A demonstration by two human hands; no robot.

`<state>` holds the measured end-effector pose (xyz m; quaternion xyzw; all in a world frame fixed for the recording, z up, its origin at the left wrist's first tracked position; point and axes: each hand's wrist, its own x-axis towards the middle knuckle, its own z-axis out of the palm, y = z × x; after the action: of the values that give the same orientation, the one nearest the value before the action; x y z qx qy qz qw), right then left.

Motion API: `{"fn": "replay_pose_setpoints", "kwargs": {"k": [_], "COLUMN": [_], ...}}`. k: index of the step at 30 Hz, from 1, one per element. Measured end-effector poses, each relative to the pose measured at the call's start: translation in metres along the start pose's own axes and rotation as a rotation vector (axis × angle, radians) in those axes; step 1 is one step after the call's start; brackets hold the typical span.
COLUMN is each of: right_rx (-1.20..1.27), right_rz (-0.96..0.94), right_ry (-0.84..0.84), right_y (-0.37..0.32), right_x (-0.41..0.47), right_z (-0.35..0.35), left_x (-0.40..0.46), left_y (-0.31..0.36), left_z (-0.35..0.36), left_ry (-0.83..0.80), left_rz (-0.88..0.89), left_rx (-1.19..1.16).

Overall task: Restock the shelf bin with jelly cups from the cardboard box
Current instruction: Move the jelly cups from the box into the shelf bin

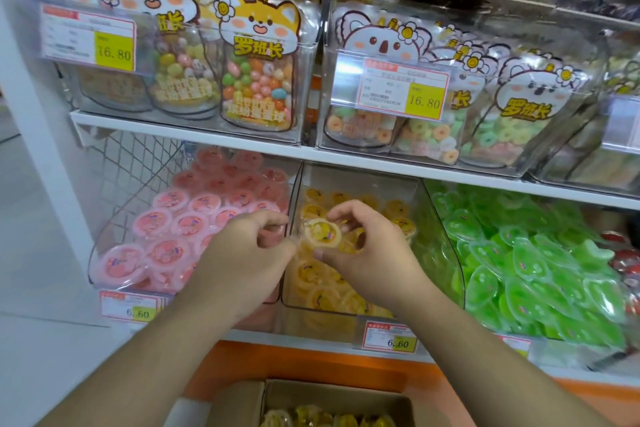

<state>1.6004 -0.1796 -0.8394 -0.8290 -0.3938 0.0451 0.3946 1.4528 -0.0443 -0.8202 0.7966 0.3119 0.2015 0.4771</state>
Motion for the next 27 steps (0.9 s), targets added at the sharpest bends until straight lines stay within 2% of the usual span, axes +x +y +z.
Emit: {"fn": "replay_pose_setpoints", "kwargs": {"k": [3,6,13,18,27], "right_rx": [-0.162,-0.269,-0.399,-0.334,-0.459], "right_rz": [0.035,-0.006,-0.151,-0.279,-0.242], "right_ry": [-0.046,-0.075,-0.018,-0.025,-0.171], "right_y": [0.016,0.030,0.047,0.057,0.054], "right_x": [0.013,0.025,0.036,0.023,0.016], "right_z": [0.011,0.026,0.044,0.028,0.021], "left_x": [-0.001,-0.003,-0.003,-0.004,-0.005], "left_y": [-0.009,-0.013,-0.014,-0.015,-0.019], "left_z": [-0.001,-0.001,0.001,0.001,0.000], "left_ry": [-0.017,-0.042,-0.029,-0.022,-0.030], "left_rz": [0.062,0.084,0.097,0.111,0.140], "left_rx": [0.185,0.282,0.268,0.256,0.280]}}
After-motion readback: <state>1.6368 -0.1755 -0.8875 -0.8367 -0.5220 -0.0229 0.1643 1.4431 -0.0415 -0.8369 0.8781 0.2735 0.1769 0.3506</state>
